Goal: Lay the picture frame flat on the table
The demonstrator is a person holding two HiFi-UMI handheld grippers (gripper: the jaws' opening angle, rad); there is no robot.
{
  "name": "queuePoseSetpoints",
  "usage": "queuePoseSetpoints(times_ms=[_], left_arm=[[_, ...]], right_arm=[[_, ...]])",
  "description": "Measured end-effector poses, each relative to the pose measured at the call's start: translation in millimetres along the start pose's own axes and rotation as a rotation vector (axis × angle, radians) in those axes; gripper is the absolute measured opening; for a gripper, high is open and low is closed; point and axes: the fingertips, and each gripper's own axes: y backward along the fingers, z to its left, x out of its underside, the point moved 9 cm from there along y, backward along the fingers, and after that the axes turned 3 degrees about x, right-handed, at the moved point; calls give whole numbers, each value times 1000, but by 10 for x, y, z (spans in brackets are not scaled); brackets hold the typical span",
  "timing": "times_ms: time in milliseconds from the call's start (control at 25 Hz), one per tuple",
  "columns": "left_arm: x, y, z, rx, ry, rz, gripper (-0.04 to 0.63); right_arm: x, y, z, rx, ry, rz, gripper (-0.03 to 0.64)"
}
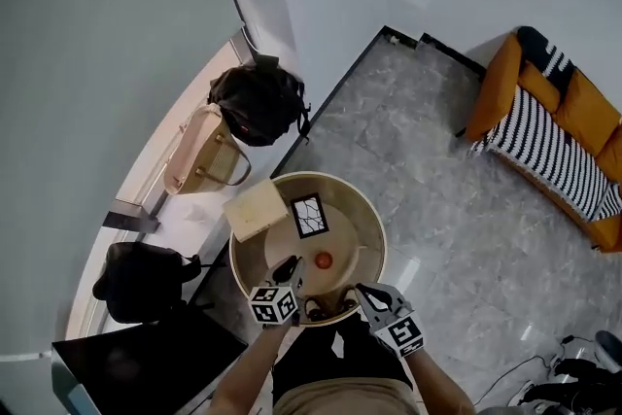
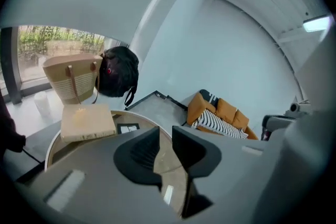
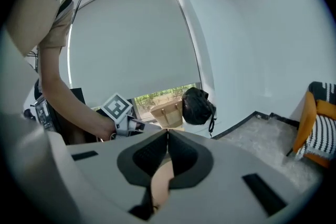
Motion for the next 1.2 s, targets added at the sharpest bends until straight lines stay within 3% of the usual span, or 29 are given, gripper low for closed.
queuePoseSetpoints(times_ms=[160, 360, 720, 1000, 1200], left_arm=[[-336, 520, -262, 33, -83, -60, 74], [-735, 943, -563, 55, -121, -137, 47], [-1346, 1576, -903, 52, -198, -240, 8], [-1664, 1938, -1143, 17, -331, -370, 8], [-2023, 2060, -1186, 10, -369, -471, 7]], right_arm=[[-349, 133, 110, 12, 68, -26, 6], [-839, 301, 189, 12, 163, -70, 6], [-1597, 408, 286, 44, 126, -176, 6], [-2001, 404, 319, 34, 122, -248, 6], [-2209, 329, 362, 44, 139, -302, 6]])
